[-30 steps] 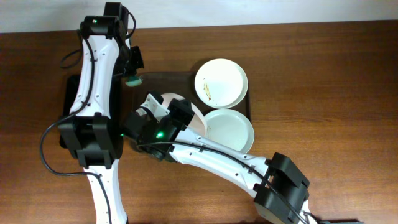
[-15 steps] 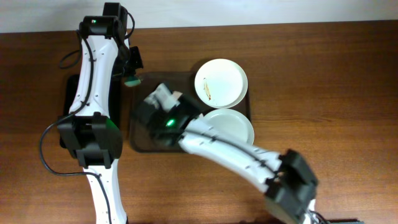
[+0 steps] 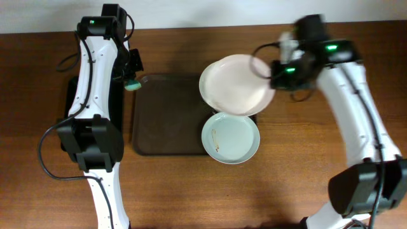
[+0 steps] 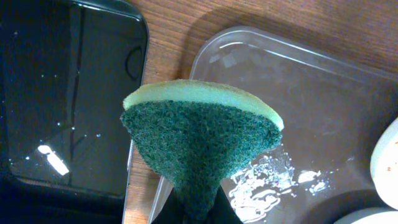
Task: Clean dirty plates on tray and stack at the side
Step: 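Lift the pink plate with the right gripper and carry it right, then lower the pink plate onto the table at right and release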
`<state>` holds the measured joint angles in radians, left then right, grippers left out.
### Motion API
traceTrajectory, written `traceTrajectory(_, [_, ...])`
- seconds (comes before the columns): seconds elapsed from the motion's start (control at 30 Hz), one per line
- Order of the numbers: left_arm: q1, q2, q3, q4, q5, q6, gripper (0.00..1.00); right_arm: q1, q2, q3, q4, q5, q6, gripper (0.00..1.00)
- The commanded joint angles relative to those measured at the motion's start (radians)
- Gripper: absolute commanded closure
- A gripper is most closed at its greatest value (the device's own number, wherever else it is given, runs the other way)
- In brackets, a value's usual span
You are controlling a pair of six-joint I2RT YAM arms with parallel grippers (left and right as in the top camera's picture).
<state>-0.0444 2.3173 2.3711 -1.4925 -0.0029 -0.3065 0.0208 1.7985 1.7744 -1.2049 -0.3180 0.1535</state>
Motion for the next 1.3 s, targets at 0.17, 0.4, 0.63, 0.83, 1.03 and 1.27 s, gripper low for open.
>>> traceTrajectory(0.17, [-0.002,0.015,-0.003,-0.012,0.008,0.013,0.99,-0.389,-0.006,-0.005,0.008,0.121,0.051,0.96])
traceTrajectory(0.4, [-0.012,0.015,-0.003,-0.004,0.008,0.013,0.99,-0.520,0.046,-0.147,0.117,0.170,0.068,0.96])
traceTrajectory(0.63, [-0.012,0.015,-0.003,-0.001,0.007,0.013,0.99,-0.537,0.046,-0.430,0.422,0.256,0.117,0.96])
traceTrajectory(0.83, [-0.012,0.015,-0.003,-0.004,0.008,0.013,0.99,-0.586,0.047,-0.537,0.560,0.279,0.117,0.96])
traceTrajectory(1.03, [-0.013,0.015,-0.003,-0.003,0.008,0.013,0.99,-0.630,0.046,-0.534,0.506,0.273,0.118,0.68])
traceTrajectory(1.27, [-0.013,0.014,0.021,-0.018,0.020,0.046,0.99,-0.624,-0.003,-0.336,0.226,0.035,0.043,0.53])
